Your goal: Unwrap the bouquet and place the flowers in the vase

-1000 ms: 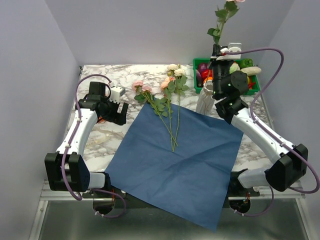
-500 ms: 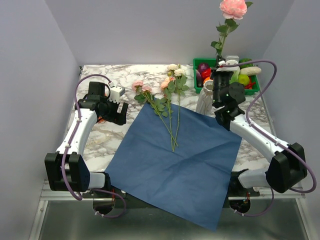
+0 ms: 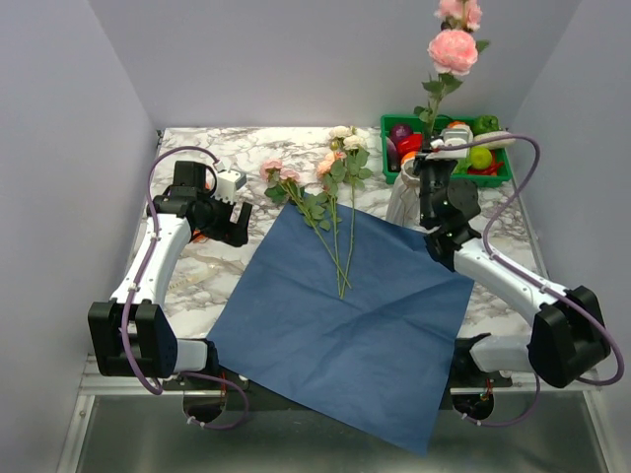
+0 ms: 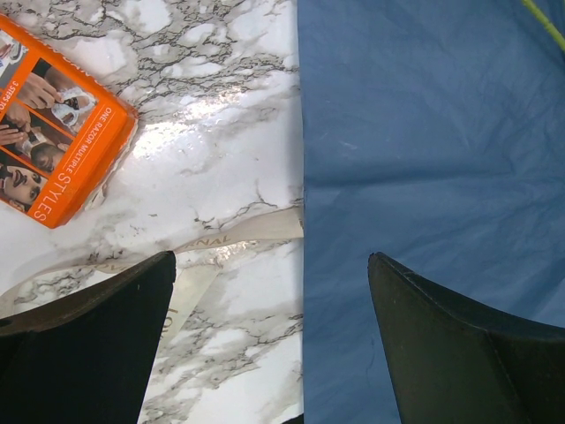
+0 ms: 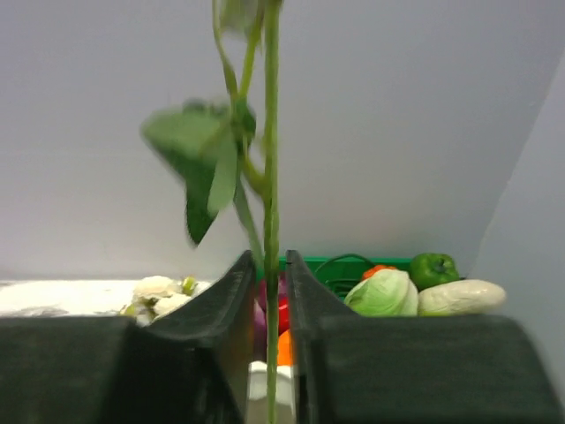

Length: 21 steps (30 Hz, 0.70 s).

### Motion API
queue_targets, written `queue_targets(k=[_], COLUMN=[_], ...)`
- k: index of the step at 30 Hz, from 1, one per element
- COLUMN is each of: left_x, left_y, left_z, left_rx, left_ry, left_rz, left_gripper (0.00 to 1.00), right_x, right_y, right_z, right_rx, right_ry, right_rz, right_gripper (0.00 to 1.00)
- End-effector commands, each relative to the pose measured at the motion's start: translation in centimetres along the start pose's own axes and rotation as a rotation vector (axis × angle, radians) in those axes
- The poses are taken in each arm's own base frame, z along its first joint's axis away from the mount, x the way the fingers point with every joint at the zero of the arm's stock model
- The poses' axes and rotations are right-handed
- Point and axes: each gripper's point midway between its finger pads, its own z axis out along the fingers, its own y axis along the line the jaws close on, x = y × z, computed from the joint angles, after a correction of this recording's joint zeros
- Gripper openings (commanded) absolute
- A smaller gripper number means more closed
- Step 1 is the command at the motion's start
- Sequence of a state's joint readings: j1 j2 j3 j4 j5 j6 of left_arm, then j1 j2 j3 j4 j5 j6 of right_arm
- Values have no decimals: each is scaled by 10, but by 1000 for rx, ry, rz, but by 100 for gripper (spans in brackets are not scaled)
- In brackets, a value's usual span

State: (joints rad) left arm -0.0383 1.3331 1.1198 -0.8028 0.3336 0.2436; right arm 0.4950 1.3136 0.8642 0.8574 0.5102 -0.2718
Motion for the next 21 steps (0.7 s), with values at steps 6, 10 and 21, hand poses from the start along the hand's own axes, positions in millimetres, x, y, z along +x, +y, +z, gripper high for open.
queue_targets(k=[6, 10, 21], left_x=[-7, -7, -7], left_y=[-2, -2, -2], left_z=[-12, -12, -11], left_rx=[5, 4, 6], left_ry=[-39, -37, -31], left_rz=[22, 23, 8], left_gripper=[99, 99, 99], right_x=[5, 10, 18], right_y=[12, 19, 100], right_z=[-39, -59, -140], right_rx=[-164, -239, -559], right_ry=[43, 104, 253], right_rz=[105, 160, 93], right_gripper=[61, 67, 82])
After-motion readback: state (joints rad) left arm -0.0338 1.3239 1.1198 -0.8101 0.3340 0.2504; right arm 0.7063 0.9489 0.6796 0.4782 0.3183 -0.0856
